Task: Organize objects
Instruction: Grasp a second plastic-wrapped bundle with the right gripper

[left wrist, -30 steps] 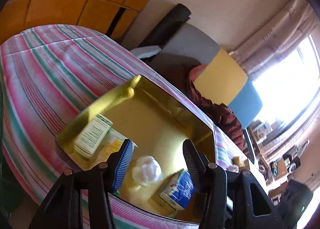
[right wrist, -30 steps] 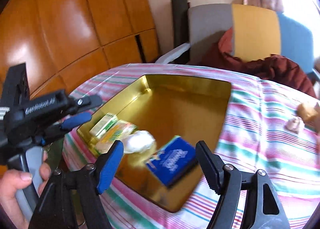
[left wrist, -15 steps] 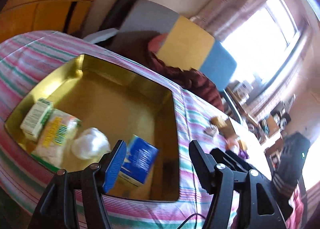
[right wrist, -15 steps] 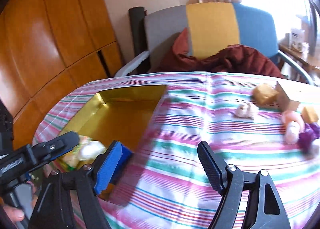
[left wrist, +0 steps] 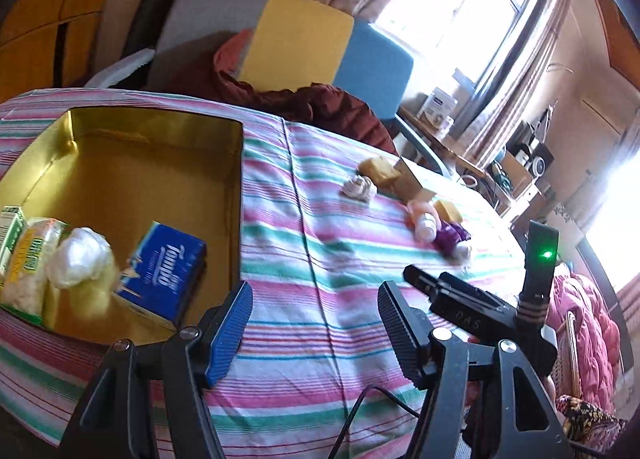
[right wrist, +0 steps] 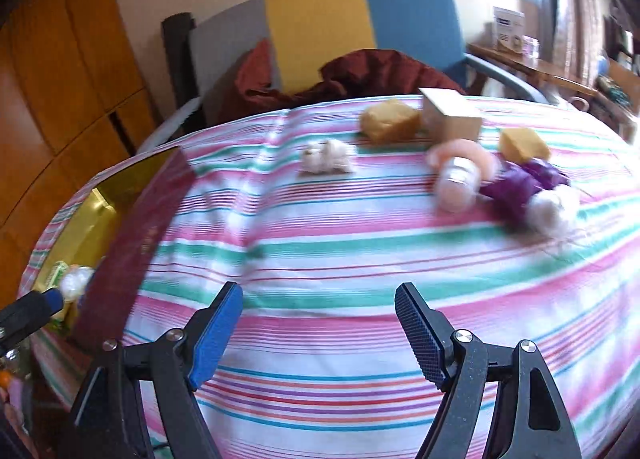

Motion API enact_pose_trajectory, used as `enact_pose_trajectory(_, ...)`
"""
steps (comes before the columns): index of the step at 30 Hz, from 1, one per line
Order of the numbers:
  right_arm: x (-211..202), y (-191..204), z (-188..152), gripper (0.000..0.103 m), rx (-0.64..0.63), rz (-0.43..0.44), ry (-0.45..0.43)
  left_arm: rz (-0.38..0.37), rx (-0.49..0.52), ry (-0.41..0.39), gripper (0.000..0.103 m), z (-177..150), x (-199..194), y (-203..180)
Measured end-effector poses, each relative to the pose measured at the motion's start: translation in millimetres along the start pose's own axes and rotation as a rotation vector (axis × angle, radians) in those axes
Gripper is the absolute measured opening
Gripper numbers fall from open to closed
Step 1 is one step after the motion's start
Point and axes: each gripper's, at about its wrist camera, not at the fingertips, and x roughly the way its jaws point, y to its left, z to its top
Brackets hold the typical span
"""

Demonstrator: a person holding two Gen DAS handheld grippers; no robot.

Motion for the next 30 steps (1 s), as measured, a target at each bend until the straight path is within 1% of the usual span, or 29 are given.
enact_pose_trajectory(3, -4, -36, -2, 0.079, 0.068, -0.070, -0.028, -0.003, 0.023, 0.024, 0.066, -4, 6, -8)
enact_pose_trajectory(6, -4, -78, 6, 0.079, 0.148, -0.151, -0.052, -0.006, 0.040, 0.040, 0.066, -7, 11, -15)
enact_pose_trajectory(10, -5, -130, 25, 0.079, 0.277, -0.206, -0.089, -0.004, 0.056, 0.054, 0.066, -9, 15, -22)
enact_pose_trajectory(14, 0, -163, 46, 0.079, 0.337, -0.250, -0.122, -0.002, 0.060, 0.069, 0.066, -9, 18, -24)
enact_pose_trajectory(16, 7, -176, 53, 0.078, 0.357, -0.252, -0.120, 0.000, 0.065, 0.079, 0.066, -10, 20, -26)
enact_pose_trajectory(20, 27, -189, 57, 0.065, 0.373, -0.228, -0.087, 0.007, 0.079, 0.095, 0.066, -12, 24, -30)
enact_pose_trajectory(24, 33, -193, 53, 0.062, 0.387, -0.180, -0.096, 0.010, 0.090, 0.111, 0.066, -13, 28, -34)
enact_pose_trajectory(28, 36, -196, 49, 0.060, 0.400, -0.159, -0.090, 0.004, 0.097, 0.138, 0.066, -15, 37, -40)
enact_pose_trajectory(29, 35, -196, 48, 0.057, 0.401, -0.159, -0.093, 0.001, 0.100, 0.145, 0.066, -16, 39, -41)
enact_pose_trajectory(30, 34, -197, 47, 0.053, 0.402, -0.160, -0.097, -0.001, 0.103, 0.149, 0.066, -17, 40, -43)
